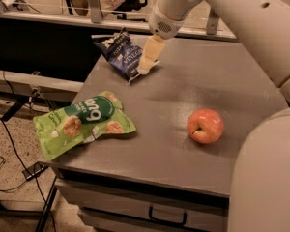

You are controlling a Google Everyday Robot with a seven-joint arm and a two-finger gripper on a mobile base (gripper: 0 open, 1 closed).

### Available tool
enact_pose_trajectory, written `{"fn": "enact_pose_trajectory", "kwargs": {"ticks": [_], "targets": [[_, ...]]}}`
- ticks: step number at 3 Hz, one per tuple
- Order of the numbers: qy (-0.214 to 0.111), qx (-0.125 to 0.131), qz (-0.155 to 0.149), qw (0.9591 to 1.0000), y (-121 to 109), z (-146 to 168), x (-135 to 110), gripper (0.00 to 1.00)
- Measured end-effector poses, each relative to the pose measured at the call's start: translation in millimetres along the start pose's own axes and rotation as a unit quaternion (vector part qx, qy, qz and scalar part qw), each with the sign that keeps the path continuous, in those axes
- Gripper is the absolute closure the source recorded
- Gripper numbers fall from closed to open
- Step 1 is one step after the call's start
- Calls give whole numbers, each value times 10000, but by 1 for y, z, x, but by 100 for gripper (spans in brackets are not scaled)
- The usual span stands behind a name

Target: Pick blue chip bag

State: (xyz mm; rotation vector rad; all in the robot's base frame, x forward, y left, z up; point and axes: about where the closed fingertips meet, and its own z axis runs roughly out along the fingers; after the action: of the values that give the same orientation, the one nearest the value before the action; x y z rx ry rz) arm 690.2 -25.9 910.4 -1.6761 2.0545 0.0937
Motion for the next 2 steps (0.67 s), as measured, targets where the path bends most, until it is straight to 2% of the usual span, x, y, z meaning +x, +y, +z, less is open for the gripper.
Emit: {"fn": "enact_pose_trajectory", "kwargs": {"ticks": [1, 2], "targets": [[-194, -31, 247, 9995, -8, 36, -25, 0], [-359, -125, 356, 9986, -7, 64, -45, 18]]}}
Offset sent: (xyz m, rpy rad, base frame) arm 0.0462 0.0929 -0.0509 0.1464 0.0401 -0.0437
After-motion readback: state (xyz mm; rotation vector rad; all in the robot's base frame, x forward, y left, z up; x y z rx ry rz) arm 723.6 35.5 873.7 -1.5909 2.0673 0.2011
